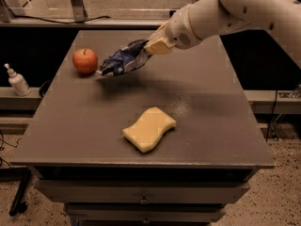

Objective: Move blue chip bag near apple

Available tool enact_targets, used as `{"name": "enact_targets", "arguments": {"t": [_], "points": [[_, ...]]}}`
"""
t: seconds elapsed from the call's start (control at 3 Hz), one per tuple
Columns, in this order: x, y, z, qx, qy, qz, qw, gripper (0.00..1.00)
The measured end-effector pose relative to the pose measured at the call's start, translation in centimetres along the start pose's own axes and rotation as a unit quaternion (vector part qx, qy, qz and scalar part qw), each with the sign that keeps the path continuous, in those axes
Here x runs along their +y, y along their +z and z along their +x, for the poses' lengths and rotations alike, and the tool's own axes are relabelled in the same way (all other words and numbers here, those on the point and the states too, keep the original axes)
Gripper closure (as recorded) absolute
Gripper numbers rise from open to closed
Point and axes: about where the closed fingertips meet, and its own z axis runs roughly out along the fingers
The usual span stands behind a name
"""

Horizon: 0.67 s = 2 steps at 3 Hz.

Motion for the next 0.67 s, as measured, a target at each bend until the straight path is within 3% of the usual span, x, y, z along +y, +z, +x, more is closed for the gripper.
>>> {"name": "enact_targets", "arguments": {"t": [0.67], "points": [[3.8, 3.8, -1.2, -0.039, 0.014, -0.059, 0.9974, 1.00]]}}
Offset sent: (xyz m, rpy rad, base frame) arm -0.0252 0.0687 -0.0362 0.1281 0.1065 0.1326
